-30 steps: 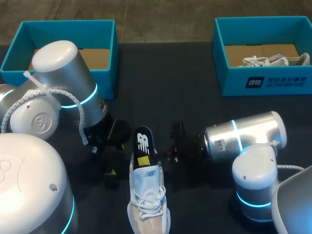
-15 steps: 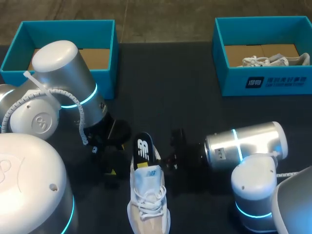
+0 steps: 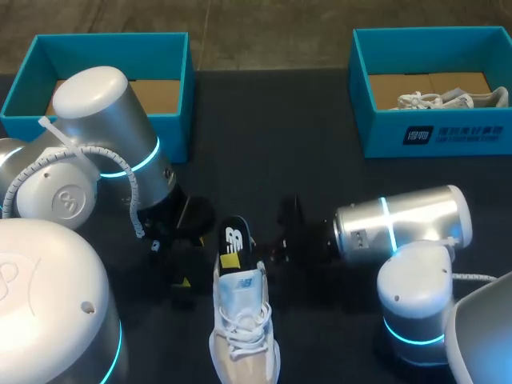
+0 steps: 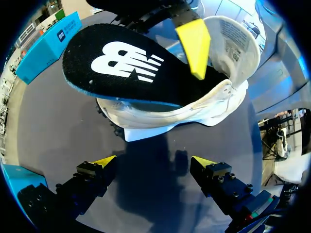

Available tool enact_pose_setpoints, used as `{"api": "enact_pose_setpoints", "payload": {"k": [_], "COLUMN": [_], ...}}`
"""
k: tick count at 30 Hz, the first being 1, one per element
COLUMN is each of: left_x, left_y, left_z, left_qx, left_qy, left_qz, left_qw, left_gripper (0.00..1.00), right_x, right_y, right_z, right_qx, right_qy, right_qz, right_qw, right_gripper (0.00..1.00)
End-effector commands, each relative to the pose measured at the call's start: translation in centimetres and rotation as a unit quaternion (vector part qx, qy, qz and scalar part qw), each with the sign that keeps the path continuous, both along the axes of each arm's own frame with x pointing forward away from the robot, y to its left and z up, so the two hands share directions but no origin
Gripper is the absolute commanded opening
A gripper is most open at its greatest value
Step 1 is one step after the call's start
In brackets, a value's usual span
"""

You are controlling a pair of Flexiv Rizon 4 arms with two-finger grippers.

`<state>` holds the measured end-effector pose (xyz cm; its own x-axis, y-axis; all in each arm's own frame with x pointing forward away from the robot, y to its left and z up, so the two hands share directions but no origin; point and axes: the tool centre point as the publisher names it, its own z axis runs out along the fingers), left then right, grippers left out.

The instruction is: Take the shoe out of the shoebox, open the shoe tongue, remove and reinsert the insole, then place the shoe into the shoebox

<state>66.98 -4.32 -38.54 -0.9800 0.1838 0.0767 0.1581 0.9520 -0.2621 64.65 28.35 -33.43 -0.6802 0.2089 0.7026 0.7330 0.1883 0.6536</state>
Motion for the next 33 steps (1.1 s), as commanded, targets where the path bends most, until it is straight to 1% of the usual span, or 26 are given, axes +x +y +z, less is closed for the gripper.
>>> {"api": "enact_pose_setpoints", "payload": {"k": [1, 2, 3, 7, 11, 21, 25, 29, 30, 31, 32, 33], "left_x": [-0.1, -0.1, -0.1, -0.1, -0.1, -0.1, -0.1, -0.1, -0.1, -0.1, -0.1, -0.1], "left_y": [0.1, 0.1, 0.1, 0.1, 0.1, 0.1, 0.1, 0.1, 0.1, 0.1, 0.1, 0.1], "left_z": [-0.1, -0.1, -0.1, -0.1, -0.1, -0.1, -0.1, -0.1, -0.1, -0.1, -0.1, -0.1], "left_qx": [-0.001, -0.001, -0.001, -0.001, -0.001, -0.001, -0.001, -0.001, -0.001, -0.001, -0.001, -0.001], "left_qy": [-0.001, -0.001, -0.001, -0.001, -0.001, -0.001, -0.001, -0.001, -0.001, -0.001, -0.001, -0.001], "left_qz": [0.000, 0.000, 0.000, 0.000, 0.000, 0.000, 0.000, 0.000, 0.000, 0.000, 0.000, 0.000], "left_qw": [1.000, 1.000, 1.000, 1.000, 1.000, 1.000, 1.000, 1.000, 1.000, 1.000, 1.000, 1.000], "left_gripper": [1.00, 1.00, 1.00, 1.00, 1.00, 1.00, 1.00, 1.00, 1.00, 1.00, 1.00, 1.00], "right_x": [0.8, 0.9, 1.0, 1.2, 0.8, -1.8, -2.2, -2.2, -2.2, -2.1, -2.0, -2.0], "right_y": [-0.1, -0.1, -0.1, -0.2, -0.2, -0.4, -0.3, -0.3, -0.2, -0.1, -0.1, 0.0], "right_z": [0.4, 0.5, 0.5, 0.2, -0.4, -1.9, -2.2, -2.1, -1.9, -1.7, -1.4, -1.2], "right_qx": [-0.002, -0.001, 0.000, -0.002, -0.001, -0.012, -0.011, -0.007, -0.006, -0.006, -0.008, -0.009], "right_qy": [0.002, 0.003, 0.003, 0.019, 0.032, 0.064, 0.068, 0.065, 0.058, 0.051, 0.046, 0.042], "right_qz": [0.003, 0.002, 0.001, -0.004, -0.008, -0.020, -0.022, -0.024, -0.023, -0.020, -0.018, -0.015], "right_qw": [1.000, 1.000, 1.000, 1.000, 0.999, 0.998, 0.997, 0.998, 0.998, 0.998, 0.999, 0.999], "right_gripper": [0.27, 0.11, 0.00, 0.00, 0.00, 0.00, 0.00, 0.00, 0.15, 0.28, 0.32, 0.33]}}
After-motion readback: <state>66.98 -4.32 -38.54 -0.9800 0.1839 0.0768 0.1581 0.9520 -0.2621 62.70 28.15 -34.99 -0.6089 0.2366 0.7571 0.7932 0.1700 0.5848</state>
